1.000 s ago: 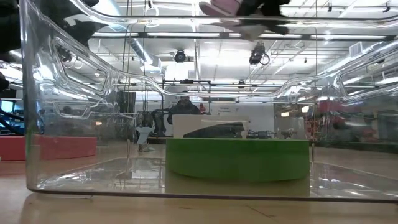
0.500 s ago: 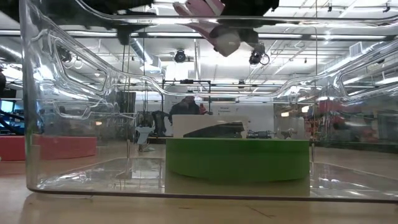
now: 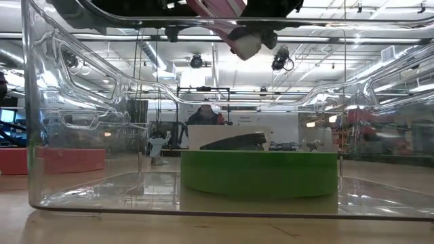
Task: Pick and place Stapler, Stapler remover, tape
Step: Put the pink stapler into the top transparent bin
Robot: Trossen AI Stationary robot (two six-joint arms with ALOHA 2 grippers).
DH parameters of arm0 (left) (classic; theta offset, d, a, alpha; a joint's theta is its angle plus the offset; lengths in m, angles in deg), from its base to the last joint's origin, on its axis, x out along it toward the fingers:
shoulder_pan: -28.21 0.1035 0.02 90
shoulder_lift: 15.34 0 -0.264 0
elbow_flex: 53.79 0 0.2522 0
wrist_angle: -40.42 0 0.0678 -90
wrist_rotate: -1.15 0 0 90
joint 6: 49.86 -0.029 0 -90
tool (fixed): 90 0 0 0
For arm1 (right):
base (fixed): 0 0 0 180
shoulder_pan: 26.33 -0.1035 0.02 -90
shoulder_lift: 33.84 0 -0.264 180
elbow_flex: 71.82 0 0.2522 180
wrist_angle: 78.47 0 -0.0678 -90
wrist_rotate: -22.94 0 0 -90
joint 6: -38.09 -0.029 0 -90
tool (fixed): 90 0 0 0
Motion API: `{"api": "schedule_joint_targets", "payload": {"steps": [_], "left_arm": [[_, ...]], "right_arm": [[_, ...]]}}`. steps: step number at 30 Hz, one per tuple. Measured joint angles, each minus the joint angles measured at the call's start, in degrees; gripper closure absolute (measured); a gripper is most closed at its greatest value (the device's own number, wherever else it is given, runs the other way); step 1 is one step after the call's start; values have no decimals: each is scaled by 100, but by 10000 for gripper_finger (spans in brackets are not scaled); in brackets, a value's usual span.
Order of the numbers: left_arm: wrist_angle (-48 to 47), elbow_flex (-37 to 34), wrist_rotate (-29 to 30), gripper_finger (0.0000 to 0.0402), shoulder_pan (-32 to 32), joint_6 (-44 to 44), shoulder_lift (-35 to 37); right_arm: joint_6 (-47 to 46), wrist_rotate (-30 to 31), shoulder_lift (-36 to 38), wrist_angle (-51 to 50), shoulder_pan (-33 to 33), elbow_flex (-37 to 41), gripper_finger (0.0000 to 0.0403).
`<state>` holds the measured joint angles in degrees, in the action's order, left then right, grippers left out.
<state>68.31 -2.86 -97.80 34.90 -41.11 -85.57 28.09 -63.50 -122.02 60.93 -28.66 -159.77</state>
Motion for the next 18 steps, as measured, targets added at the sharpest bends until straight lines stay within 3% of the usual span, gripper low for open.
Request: {"api": "schedule_joint_targets", "payload": {"steps": [11, 16, 18], "left_arm": [[-13, 288, -318, 212, 0, -41, -261], [-177, 289, -550, 279, 0, -56, -261], [-222, 289, -572, 283, 28, -66, -258]], "right_arm": [[4, -91, -120, 76, -2, 2, 258], [8, -153, -125, 92, -9, 4, 258], [-7, -176, -125, 92, -4, 4, 258]]}}
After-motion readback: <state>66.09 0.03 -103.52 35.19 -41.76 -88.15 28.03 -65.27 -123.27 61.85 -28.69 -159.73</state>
